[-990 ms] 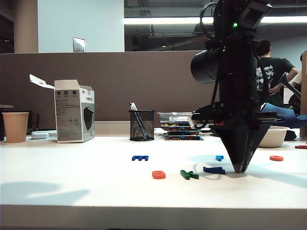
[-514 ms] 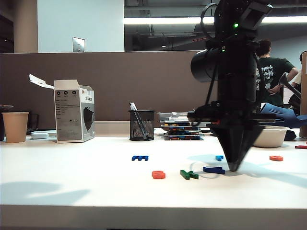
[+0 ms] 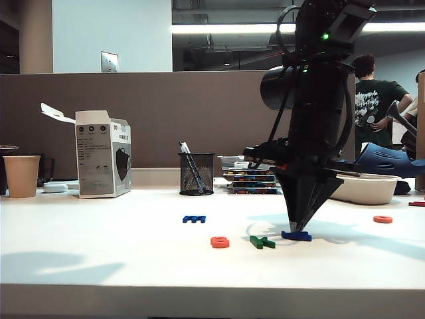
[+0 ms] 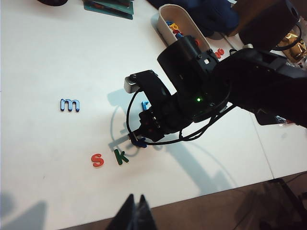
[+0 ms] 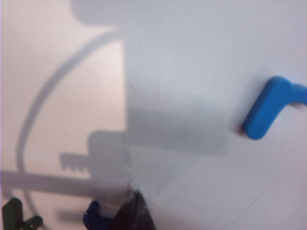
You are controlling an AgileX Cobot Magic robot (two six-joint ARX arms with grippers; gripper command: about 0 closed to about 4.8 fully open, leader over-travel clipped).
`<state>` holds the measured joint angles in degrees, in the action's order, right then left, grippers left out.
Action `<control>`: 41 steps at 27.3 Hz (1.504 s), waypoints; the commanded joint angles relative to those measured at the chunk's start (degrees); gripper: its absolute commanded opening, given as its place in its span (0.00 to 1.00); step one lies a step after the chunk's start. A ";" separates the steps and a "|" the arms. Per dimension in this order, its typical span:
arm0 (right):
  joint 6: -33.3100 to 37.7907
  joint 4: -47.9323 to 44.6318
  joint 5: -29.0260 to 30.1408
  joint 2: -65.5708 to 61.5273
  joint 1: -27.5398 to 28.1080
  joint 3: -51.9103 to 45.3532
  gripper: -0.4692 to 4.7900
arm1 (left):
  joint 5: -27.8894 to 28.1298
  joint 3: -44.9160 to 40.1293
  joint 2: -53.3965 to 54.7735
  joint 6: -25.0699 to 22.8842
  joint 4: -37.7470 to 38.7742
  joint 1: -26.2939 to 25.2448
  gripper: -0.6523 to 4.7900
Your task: Select the appropriate letters from the row of letter magnets placed on the table to arrange into the word "sky".
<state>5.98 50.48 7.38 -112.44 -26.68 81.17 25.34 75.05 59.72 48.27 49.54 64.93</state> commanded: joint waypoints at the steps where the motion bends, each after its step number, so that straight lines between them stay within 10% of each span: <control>1: -0.28 3.32 0.31 -0.50 -0.11 -0.37 0.07 | 0.37 0.20 -0.11 -0.24 -0.37 -0.02 0.11; 41: -3.04 6.95 6.71 -0.13 -3.72 1.73 0.07 | 0.37 0.20 -0.11 -0.24 -0.37 -0.02 0.11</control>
<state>3.55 58.85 13.98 -112.95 -30.26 81.91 25.34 75.05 59.72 48.27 49.54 64.93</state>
